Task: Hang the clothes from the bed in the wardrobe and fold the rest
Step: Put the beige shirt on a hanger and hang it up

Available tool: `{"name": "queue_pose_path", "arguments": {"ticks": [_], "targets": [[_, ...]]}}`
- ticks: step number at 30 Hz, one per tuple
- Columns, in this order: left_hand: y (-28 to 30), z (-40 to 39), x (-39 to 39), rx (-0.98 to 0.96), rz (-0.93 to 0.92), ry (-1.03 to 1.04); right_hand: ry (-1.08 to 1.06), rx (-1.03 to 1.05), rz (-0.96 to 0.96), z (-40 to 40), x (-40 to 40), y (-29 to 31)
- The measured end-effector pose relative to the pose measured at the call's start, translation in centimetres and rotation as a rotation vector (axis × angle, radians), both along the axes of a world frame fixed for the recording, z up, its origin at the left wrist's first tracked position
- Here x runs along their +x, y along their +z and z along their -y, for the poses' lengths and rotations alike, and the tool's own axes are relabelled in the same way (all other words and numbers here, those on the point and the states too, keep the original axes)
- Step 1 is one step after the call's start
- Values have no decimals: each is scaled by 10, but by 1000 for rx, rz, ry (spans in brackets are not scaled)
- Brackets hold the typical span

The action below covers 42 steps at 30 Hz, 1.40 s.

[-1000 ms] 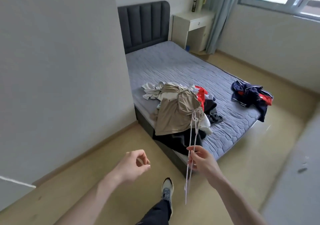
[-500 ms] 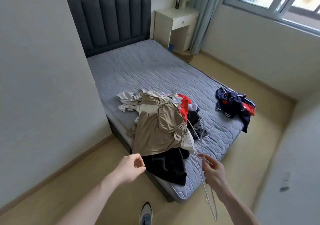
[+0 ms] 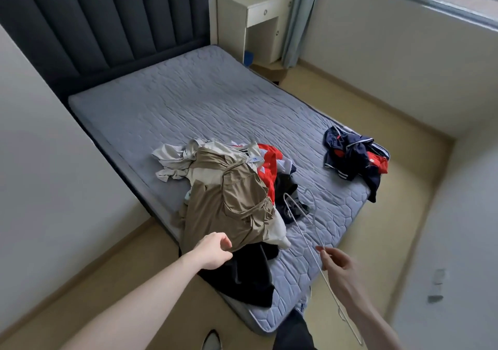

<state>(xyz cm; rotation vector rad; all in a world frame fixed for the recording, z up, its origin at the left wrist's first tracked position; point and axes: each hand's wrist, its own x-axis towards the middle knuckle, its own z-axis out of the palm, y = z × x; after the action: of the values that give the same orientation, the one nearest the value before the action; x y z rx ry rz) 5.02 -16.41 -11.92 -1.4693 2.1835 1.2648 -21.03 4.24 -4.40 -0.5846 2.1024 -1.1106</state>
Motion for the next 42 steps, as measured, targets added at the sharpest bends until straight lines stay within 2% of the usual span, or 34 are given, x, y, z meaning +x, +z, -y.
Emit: {"name": "queue_pose_path", "arguments": {"ticks": [10,14,19,24,27,29,31,33,35,37,42], "targets": [[-61,74,-124,75,191,182,203,90,43,114,-138,-42],[-107,105,-179,79,252,252,284,95,52,165,-191,-66],[-199,136,-238,142,347,267,381,111,62,221,-253,-132],[-269,146,-252,153,530,198,415,104,91,241,-284,-177],[-287,149,-251,100,617,204,413,94,104,242,-294,-194],[-277,149,-252,23,557,261,421,102,124,235,-296,-194],[-248,145,-250,-93,376,450,419,113,135,228,-296,-186],[-206,138,-247,-178,176,683,425,126,148,219,-291,-172],[-151,127,-242,-164,13,802,468,134,160,209,-287,-146],[-91,107,-231,-124,-96,842,490,120,172,198,-278,-116],[16,59,-198,-120,-98,765,562,74,141,175,-254,-65]]}}
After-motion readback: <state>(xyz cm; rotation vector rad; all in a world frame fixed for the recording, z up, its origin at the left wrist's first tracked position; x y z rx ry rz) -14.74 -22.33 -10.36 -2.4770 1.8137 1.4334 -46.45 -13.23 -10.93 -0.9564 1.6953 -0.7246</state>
